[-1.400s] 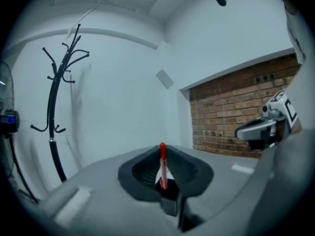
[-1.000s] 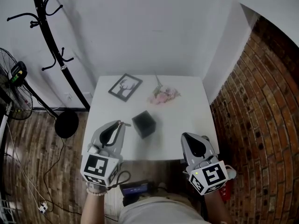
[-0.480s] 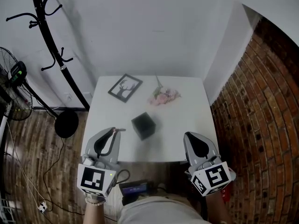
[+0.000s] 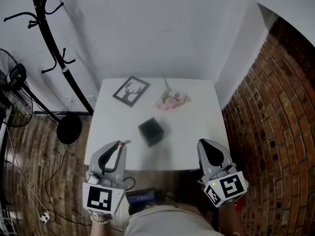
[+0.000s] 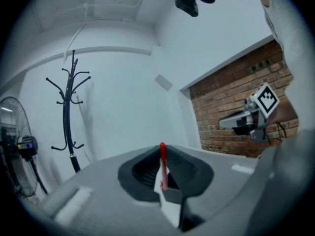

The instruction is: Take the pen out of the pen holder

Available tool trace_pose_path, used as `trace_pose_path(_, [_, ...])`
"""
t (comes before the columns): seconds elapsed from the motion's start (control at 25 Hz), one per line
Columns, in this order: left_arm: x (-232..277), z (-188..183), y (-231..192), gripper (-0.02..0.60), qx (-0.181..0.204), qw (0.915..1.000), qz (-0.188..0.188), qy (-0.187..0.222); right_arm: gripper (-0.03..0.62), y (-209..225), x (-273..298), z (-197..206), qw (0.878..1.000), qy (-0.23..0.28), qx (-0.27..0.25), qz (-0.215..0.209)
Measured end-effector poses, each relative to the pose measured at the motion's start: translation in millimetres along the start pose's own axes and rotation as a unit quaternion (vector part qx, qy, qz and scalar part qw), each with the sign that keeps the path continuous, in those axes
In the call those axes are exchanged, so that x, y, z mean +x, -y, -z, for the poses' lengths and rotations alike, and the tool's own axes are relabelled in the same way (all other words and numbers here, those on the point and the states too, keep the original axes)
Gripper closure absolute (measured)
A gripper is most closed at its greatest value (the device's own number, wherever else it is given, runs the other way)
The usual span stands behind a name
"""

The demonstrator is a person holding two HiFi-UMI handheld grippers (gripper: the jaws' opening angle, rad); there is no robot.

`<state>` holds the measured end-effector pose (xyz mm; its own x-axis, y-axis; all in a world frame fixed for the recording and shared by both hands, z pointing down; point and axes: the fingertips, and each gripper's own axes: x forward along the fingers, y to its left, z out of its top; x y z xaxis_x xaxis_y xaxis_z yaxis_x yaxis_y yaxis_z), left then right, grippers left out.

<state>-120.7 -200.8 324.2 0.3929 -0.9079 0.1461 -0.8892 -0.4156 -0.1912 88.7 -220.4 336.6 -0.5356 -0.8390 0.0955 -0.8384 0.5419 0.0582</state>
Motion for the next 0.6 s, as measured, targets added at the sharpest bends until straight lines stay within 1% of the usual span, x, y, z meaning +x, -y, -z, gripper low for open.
trace_pose_path(0.4, [0.8, 7.4, 6.4, 0.551, -0.021, 0.9997, 0.008, -0.005, 0.592, -0.8, 3.4, 1.5, 1.0, -0.003, 0.005, -0.001])
trace_pose_path(0.6, [2.5, 6.3, 6.1, 0.551, -0.018, 0.9998, 0.012, -0.004, 0.592, -1.7, 6.3, 1.8, 1.0, -0.005, 0.005, -0.003])
